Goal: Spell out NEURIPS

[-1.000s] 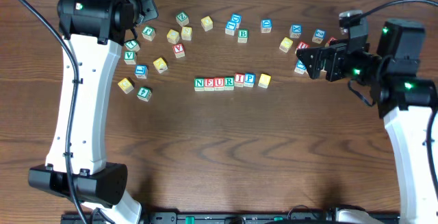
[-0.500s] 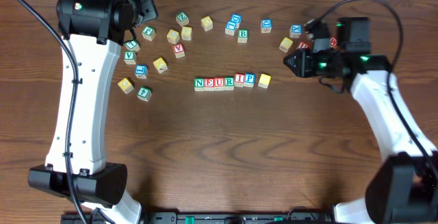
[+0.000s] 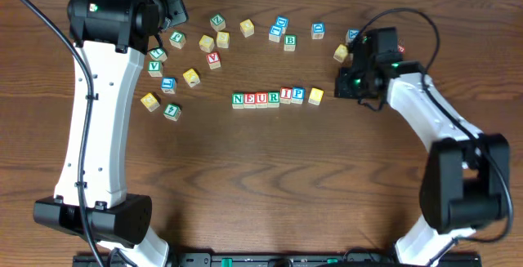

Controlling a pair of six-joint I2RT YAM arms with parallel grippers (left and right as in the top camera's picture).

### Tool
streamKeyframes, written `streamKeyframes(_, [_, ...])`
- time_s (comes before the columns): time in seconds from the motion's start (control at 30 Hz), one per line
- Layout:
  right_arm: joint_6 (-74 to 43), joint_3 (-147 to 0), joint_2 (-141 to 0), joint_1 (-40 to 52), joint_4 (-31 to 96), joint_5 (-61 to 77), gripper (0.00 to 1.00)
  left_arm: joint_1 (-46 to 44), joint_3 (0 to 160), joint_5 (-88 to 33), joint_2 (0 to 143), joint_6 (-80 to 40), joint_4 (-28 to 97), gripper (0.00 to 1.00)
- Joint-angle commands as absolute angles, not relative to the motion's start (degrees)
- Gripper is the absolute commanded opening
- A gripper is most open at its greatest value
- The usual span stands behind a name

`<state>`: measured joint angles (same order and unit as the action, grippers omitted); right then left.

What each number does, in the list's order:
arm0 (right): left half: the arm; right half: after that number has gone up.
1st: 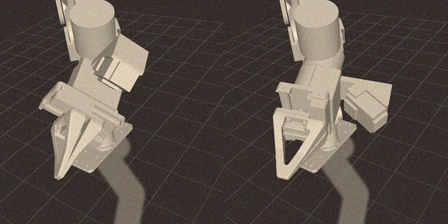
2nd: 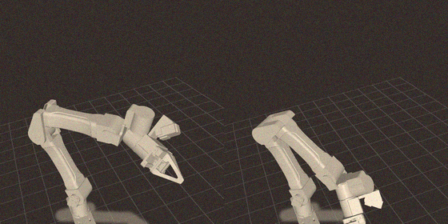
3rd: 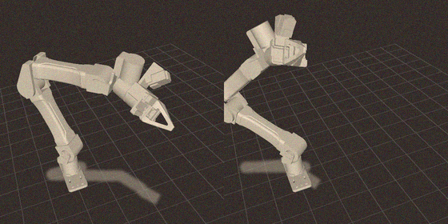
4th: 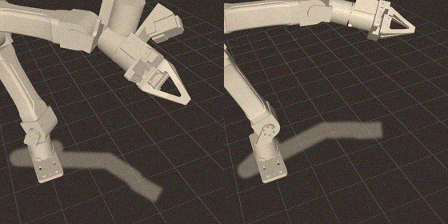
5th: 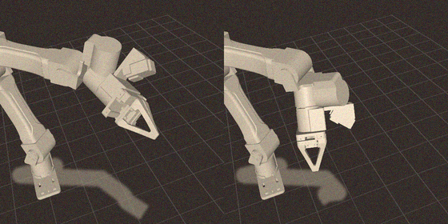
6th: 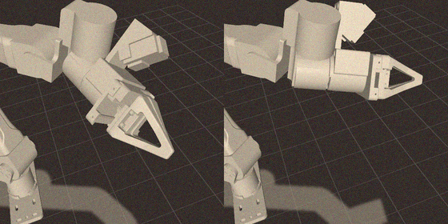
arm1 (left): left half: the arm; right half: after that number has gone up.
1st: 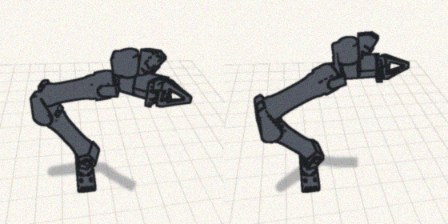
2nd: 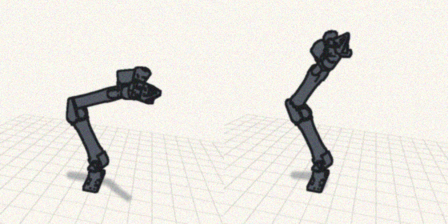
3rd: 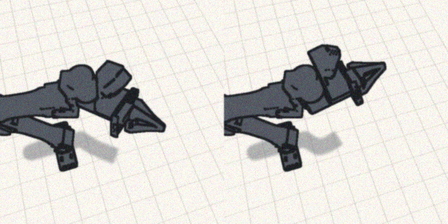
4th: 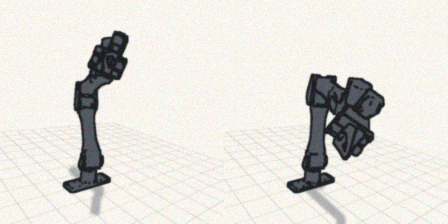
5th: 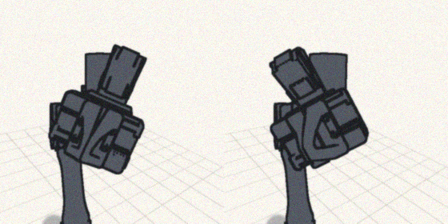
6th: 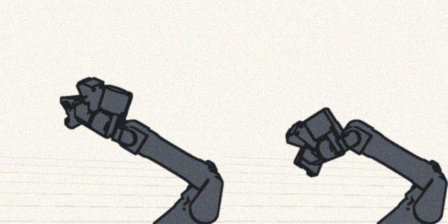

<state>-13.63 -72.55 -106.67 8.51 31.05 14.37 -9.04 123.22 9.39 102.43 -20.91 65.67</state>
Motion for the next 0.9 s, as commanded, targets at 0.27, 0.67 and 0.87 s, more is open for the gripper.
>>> streamKeyframes(0.27, [-18.85,-73.10,-113.73,11.73,26.96,12.21,0.01,-8.69,120.20,10.17,102.98,-20.40,65.73,0.62])
streamKeyframes(0.67, [-18.85,-73.08,-114.72,13.50,24.14,12.19,0.01,-8.69,119.90,10.17,102.98,-20.40,65.69,0.62])
streamKeyframes(0.87, [-19.46,-73.08,-115.33,14.96,23.51,12.38,0.01,-8.69,119.83,10.17,102.98,-20.40,65.69,0.62])
